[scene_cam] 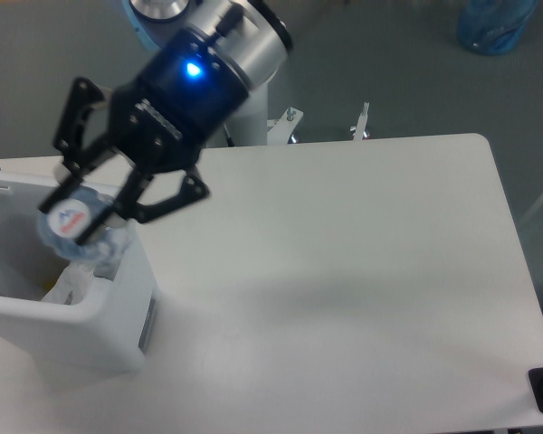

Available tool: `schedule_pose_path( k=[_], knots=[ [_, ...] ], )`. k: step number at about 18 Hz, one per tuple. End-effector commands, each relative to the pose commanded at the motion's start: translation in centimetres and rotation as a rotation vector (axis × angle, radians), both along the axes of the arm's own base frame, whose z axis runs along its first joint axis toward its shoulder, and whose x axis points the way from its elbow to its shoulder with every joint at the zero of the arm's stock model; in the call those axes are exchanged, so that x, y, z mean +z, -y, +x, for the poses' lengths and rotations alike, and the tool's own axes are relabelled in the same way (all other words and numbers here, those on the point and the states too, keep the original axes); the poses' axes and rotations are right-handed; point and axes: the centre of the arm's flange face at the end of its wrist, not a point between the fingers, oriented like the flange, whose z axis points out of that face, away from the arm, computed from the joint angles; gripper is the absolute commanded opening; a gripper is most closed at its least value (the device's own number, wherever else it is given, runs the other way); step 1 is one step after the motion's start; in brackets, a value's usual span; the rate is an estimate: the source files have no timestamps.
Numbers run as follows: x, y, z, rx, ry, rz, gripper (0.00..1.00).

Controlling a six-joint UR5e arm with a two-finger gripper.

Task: Place the trash in the trash can
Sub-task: 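Lift the bottle, carry it over the bin and drop it in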

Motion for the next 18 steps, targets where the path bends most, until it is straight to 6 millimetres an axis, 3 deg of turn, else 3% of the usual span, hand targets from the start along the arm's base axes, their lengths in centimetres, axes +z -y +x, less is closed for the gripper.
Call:
schedule_pose_path(
  k=[4,6,7,8,9,10,11,16,18],
  knots=[
    [-1.5,-0.9,3.2,-0.05,-0.009,0.001,0.0],
    [-2.8,-1.3,3.7,-0.064,-0.022,0.008,0.0],
    [-3.3,-1.4,3.8,-0.071,-0.029,0.009,0.06],
    [-4.0,-1.4,3.7,-0.079,-0.039,0.009,0.18],
    [-4.7,-1.4,3.9,-0.091,-0.053,0.011,0.44],
    [-5.3,-1.5,4.2,-0.106,-0.066,0.013,0.81],
    [-5.9,-1.5,4.4,-0.112,-0.072,0.009,0.97],
    [-7.8,-1.8,3.4,-0.101,-0.059,-0.016,1.0],
    [-9.7,-1.3,-0.7,-0.029,-0.063,-0.055,1.0]
  ],
)
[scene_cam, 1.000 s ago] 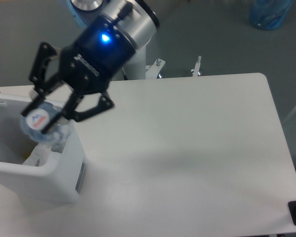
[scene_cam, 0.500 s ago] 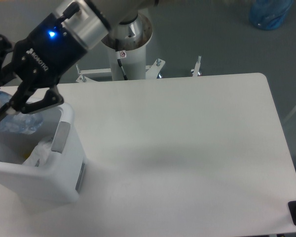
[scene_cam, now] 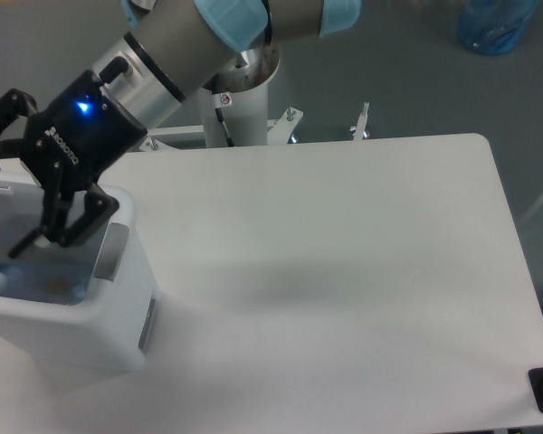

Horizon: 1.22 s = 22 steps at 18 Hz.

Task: Place the trash in the trash can

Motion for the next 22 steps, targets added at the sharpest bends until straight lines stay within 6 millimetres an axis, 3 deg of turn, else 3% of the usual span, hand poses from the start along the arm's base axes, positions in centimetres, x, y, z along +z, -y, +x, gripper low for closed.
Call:
schedule_pose_path(
  k=[6,9,11,16,22],
  knots=[
    [-6.9,4.9,-13.7,0.174,-0.12,-0.084,1.0],
    [-9.8,5.8,-17.4,0.24,-0.214,-0.189,1.0],
    [-12.1,6.5,-18.8,0.3,-0.313,-0.327,1.0],
    [-15.5,6.7,-21.5,0.342,-0.442,-0.499,1.0],
    [-18.6,8.0,-23.0,0.147,-0.715,-0.664,1.0]
  ],
)
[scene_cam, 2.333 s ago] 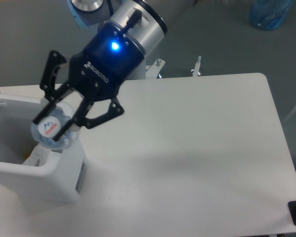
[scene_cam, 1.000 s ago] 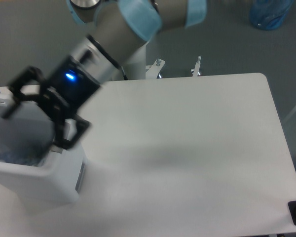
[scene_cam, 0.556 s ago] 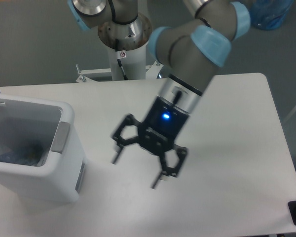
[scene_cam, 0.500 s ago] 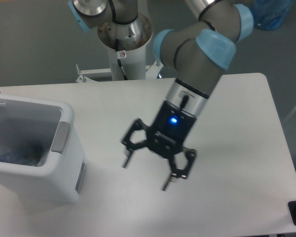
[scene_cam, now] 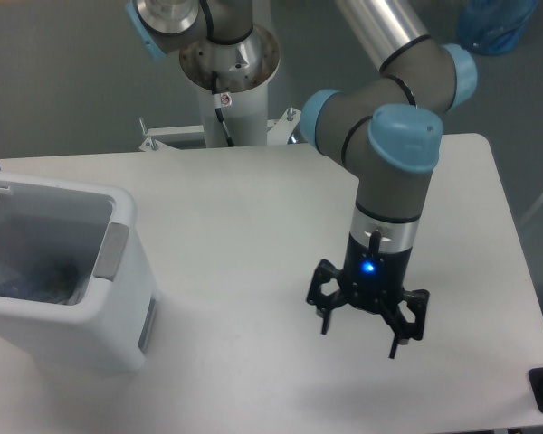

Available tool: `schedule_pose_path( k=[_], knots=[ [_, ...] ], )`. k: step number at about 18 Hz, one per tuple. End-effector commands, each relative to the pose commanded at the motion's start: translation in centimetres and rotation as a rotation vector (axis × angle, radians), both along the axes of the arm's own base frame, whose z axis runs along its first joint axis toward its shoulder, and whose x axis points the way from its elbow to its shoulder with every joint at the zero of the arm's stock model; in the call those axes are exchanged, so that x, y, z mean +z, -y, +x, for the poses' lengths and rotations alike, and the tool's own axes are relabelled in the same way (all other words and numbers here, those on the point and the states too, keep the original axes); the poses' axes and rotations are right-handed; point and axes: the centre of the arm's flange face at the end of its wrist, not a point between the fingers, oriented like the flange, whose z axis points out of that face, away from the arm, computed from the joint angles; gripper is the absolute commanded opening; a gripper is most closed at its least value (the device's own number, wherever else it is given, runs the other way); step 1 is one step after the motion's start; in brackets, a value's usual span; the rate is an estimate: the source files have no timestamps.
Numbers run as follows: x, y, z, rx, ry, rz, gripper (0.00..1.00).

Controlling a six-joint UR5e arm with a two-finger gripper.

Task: Place the trash in the trash can

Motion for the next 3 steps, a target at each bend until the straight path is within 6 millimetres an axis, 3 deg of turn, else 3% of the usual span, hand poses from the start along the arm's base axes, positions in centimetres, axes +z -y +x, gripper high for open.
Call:
schedule_pose_path(
  k=[3],
  knots=[
    [-1.3,0.99,0.14,-0.035,-0.012,-0.104,1.0]
  ],
)
